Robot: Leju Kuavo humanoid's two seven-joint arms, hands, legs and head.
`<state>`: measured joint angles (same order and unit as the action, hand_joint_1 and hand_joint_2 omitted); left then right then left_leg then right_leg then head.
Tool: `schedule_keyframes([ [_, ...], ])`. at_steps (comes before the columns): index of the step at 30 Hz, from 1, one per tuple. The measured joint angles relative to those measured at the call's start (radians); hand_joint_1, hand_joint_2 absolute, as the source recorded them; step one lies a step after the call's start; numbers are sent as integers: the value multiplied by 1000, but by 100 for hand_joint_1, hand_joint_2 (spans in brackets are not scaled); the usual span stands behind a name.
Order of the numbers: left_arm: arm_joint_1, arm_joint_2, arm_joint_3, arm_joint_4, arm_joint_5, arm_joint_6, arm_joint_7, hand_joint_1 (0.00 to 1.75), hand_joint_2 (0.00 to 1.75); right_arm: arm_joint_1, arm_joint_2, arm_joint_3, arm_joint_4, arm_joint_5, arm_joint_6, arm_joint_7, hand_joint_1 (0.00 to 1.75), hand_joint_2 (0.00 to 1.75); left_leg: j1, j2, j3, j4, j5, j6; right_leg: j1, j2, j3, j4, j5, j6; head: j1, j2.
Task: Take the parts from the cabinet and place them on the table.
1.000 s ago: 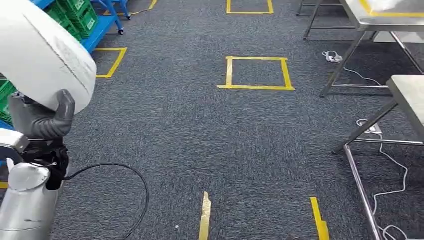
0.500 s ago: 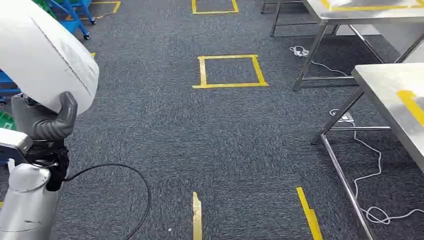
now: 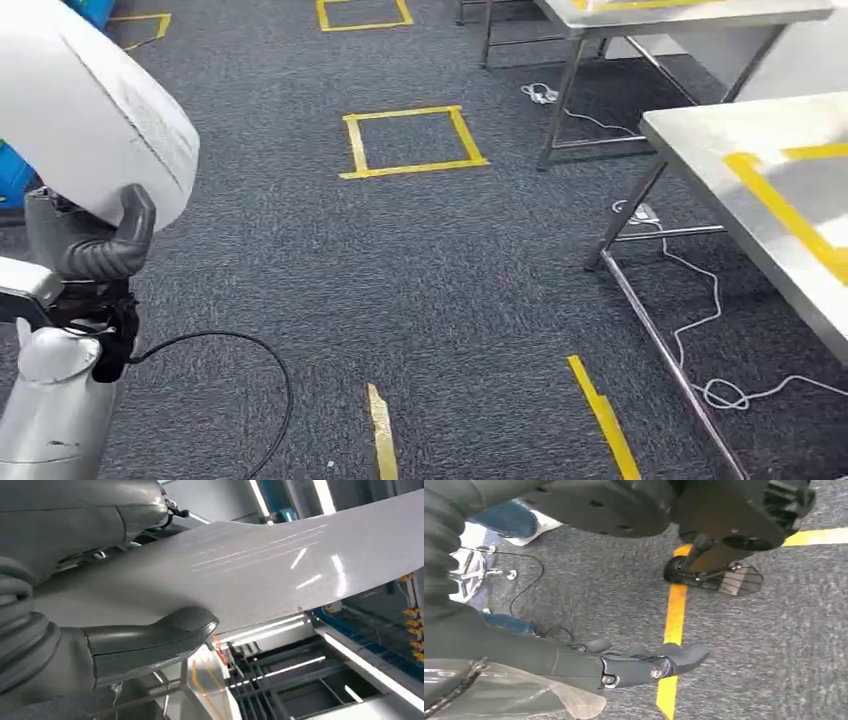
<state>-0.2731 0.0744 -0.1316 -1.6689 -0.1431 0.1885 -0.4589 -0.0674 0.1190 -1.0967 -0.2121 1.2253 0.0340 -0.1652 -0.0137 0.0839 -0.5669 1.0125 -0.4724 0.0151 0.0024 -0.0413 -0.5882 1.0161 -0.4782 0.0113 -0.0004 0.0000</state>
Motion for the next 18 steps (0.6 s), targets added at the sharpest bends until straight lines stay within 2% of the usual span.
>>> schedule_keyframes([
  [1,0,-2,0,0,0,0,0,175,175,1,0,0,0,0,0,0,0,175,1,8,1,0,0,-5,1,9,-2,-1,3,-7,1,0],
  [2,-1,-2,0,0,0,0,0,175,175,1,0,0,0,0,0,0,0,175,6,-2,1,2,-12,-14,-7,18,1,-8,10,-16,1,0],
  [3,-1,-2,0,0,0,0,0,175,175,1,0,0,0,0,0,0,0,175,7,-31,-8,31,-34,-21,-8,25,0,-9,12,-20,-5,0],
  [4,-1,1,0,0,0,0,0,175,175,-1,0,0,0,0,0,0,0,175,10,-57,-34,101,-76,-26,-9,33,0,-9,14,-23,-7,0],
  [5,1,2,0,1,0,0,0,175,175,-2,0,0,0,0,0,0,0,175,13,-68,-67,182,-114,-28,-8,42,-1,-9,15,-24,-6,0],
  [6,4,2,0,2,0,0,0,175,175,-1,0,0,0,0,0,0,0,175,14,-73,-103,264,-145,-29,-8,51,-1,-8,15,-24,-6,0],
  [7,6,2,0,4,0,-1,0,175,175,0,0,0,0,0,2,0,0,175,14,-74,-126,312,-155,-30,-8,60,-1,-8,15,-24,-6,0],
  [8,7,2,0,5,0,-3,0,175,175,1,0,0,0,0,2,0,0,175,15,-75,-127,311,-140,-29,-8,71,-1,-7,15,-24,-6,0],
  [9,6,2,0,5,0,-3,0,175,175,1,0,0,0,0,2,0,0,175,16,-76,-108,266,-104,-28,-8,81,-1,-6,15,-24,-6,0],
  [10,5,2,0,5,0,-3,0,175,175,1,0,0,0,0,2,0,0,175,17,-80,-73,190,-59,-25,-8,91,0,-4,16,-23,-6,0],
  [11,4,2,0,5,0,-3,0,175,175,0,0,0,0,0,2,0,0,175,19,-93,-32,100,-15,-23,-9,100,1,-4,16,-22,-6,0],
  [12,3,2,0,5,0,-3,0,175,175,0,0,0,0,0,2,0,0,175,23,-127,-3,30,2,-20,-10,107,-1,-4,18,-19,-6,0],
  [13,4,2,0,5,0,-3,0,175,175,-2,0,0,0,0,2,0,0,175,22,-134,8,8,-5,-19,-5,117,-9,1,20,-13,-5,0],
  [15,3,2,0,5,0,-3,0,175,175,0,0,0,0,0,1,-1,0,175,17,-124,0,7,-7,-15,-11,127,-20,-1,28,0,-5,0],
  [16,3,2,0,5,0,-3,0,175,175,4,0,0,0,-1,-2,-2,0,175,14,-119,-1,6,-4,-10,-14,132,-20,-6,32,7,-5,0],
  [17,2,1,0,5,0,-3,0,175,175,5,0,-1,0,-4,-3,-5,0,175,20,-112,2,-8,4,1,-13,133,-23,-4,29,13,-4,0],
  [18,0,-1,0,5,-2,-3,0,175,175,6,0,-2,0,-5,-4,-7,0,175,20,-103,3,-11,8,7,-12,100,-39,13,12,13,-4,0],
])
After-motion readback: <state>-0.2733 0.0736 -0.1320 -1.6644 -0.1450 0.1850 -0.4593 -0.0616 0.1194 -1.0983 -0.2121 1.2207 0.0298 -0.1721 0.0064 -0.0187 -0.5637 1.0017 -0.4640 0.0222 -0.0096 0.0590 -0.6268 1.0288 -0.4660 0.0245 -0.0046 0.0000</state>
